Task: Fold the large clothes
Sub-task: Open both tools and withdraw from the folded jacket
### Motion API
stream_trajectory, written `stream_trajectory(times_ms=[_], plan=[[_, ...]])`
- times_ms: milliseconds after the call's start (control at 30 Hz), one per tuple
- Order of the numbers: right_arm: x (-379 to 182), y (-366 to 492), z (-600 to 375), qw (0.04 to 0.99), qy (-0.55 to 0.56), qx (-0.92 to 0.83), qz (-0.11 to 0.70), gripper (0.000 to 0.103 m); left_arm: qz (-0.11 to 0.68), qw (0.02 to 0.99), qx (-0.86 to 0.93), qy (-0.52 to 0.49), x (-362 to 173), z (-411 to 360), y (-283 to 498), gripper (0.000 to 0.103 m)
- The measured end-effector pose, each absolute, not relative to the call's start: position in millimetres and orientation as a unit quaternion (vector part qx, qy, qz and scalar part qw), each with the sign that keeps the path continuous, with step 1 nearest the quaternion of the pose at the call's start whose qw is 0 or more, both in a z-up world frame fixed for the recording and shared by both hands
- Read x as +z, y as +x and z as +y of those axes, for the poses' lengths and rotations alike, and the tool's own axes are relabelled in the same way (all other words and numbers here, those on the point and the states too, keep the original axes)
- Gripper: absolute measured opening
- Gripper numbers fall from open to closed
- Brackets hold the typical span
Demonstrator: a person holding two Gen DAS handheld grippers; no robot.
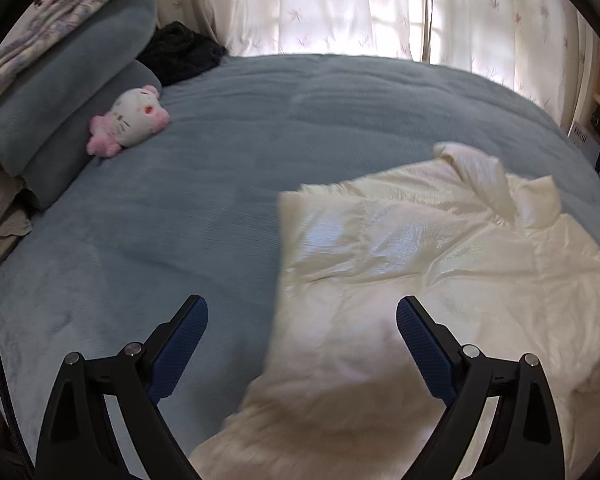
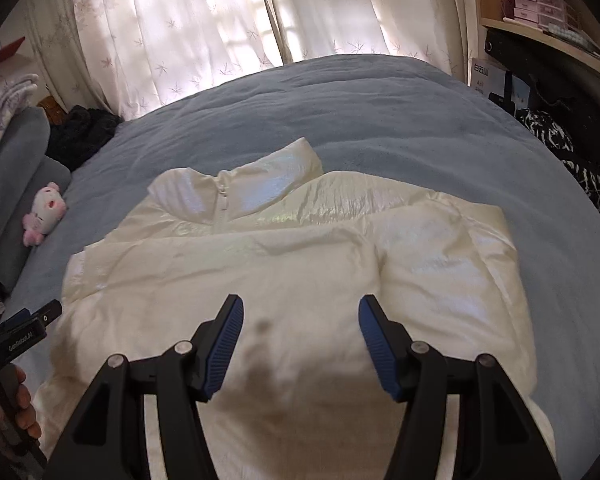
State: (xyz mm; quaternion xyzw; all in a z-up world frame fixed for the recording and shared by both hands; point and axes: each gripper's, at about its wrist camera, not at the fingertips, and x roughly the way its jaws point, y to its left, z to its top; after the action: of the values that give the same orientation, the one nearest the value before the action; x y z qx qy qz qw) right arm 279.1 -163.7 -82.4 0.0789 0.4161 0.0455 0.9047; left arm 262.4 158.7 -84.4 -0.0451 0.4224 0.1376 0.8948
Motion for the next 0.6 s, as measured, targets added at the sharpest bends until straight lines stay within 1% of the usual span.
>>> stream_trajectory(times_ms=[267, 600], plan=[[-40.9, 219.2, -182.1, 0.91, 0.108, 0.053, 0.397, 0.06, 0.39, 0.907, 0.148, -0.059, -41.7, 184.9, 207.2, 0.095], [-5.5, 156.7, -197.7, 0.922, 0.105, 0.054, 0.368, 0.06, 0.381, 0.911, 0.147, -0.057, -22.7, 207.2, 150.5, 0.095]])
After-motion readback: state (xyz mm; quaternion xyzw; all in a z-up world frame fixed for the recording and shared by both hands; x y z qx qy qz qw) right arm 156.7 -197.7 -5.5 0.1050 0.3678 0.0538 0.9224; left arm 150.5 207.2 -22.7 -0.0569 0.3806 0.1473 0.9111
